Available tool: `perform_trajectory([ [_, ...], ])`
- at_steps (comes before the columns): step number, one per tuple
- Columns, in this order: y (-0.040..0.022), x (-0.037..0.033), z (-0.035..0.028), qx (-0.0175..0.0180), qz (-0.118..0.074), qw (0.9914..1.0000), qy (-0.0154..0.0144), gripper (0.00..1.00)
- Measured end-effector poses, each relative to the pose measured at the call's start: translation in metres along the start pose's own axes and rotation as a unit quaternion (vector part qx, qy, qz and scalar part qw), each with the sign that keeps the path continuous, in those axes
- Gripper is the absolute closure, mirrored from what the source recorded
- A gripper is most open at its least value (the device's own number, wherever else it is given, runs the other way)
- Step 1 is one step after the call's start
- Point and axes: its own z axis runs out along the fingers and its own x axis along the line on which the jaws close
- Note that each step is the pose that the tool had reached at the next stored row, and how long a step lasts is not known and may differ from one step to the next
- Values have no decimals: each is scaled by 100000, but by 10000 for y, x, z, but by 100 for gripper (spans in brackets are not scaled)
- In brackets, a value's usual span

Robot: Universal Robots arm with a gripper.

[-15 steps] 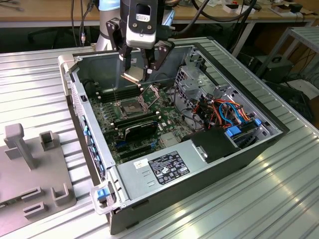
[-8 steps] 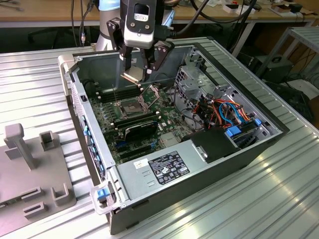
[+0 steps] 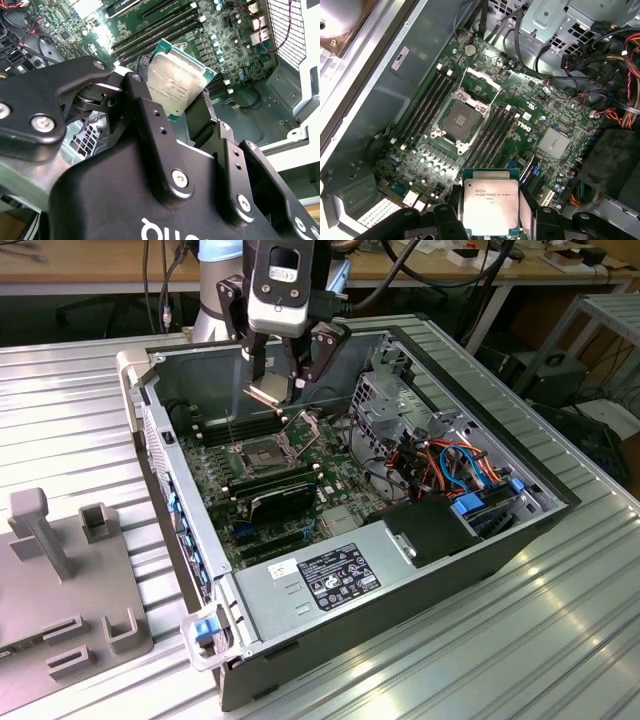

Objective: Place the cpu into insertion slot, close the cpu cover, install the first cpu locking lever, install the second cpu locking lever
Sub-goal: 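Place the cpu into insertion slot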

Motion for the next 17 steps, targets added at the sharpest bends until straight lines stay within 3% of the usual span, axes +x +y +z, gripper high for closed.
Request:
perform_trajectory([
  [6, 1, -1, 2, 53, 2095, 99978, -84, 45],
  [9, 1, -1, 5, 129, 5033, 99873, -204, 45],
  [12, 1, -1, 8, 204, 7941, 99683, -322, 45],
  [17, 1, -1, 9, 218, 8753, 99615, -354, 45],
])
